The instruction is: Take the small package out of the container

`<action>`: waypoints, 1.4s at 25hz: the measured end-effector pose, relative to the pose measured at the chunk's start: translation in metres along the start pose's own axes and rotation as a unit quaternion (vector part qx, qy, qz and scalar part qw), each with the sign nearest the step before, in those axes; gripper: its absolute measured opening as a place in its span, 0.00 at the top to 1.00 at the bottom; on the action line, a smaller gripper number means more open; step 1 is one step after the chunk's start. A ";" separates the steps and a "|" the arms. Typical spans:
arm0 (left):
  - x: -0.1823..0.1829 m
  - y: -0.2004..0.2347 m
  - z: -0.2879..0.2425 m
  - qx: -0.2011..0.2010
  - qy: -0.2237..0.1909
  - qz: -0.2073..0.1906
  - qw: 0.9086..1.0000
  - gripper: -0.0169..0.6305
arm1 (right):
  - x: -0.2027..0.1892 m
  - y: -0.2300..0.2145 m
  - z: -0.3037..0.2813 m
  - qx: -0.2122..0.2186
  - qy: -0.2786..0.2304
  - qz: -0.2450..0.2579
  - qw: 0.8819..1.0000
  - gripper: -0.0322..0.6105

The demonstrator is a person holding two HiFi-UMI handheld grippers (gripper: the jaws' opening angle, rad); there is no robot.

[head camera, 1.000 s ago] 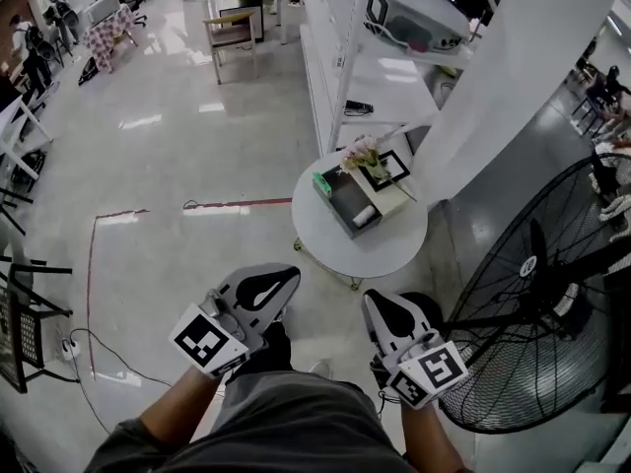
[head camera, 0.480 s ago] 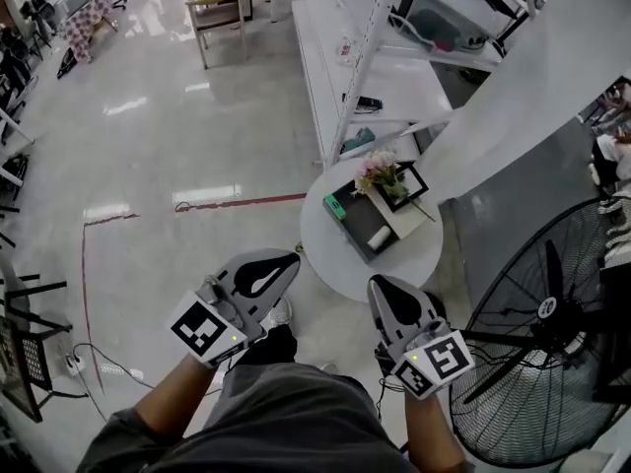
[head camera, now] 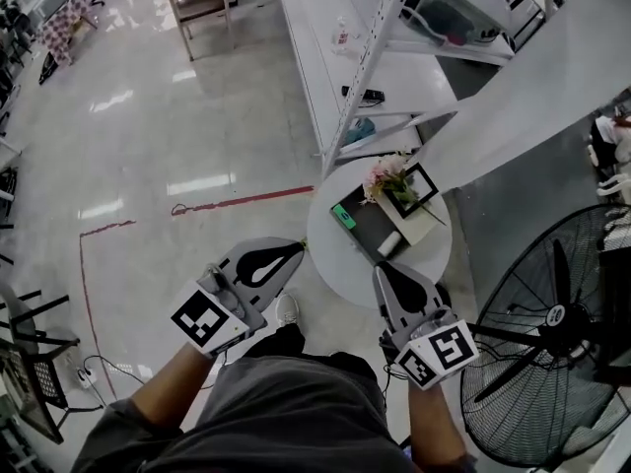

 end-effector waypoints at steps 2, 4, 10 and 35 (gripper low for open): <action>-0.002 0.011 -0.003 0.000 0.003 0.002 1.000 0.95 | -0.001 -0.003 -0.009 -0.002 0.004 0.000 1.000 0.91; -0.003 0.019 -0.005 0.002 0.004 0.005 1.000 0.95 | -0.001 -0.006 -0.017 -0.002 0.006 0.000 1.000 0.91; -0.013 0.036 -0.016 0.011 0.012 0.017 1.000 0.95 | -0.006 -0.022 -0.042 0.004 0.022 0.011 1.000 0.91; -0.088 0.057 -0.062 0.110 0.097 0.064 0.987 0.95 | -0.147 -0.123 -0.140 0.048 0.166 0.090 0.981 0.83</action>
Point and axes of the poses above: the fingertips, and each gripper's own axes: z backward along the fingers, y to its left, x out of its top, the point moved 6 cm from there along z, backward along the fingers, and after that the axes turned 3 degrees about -y, right-handed, at the moved point
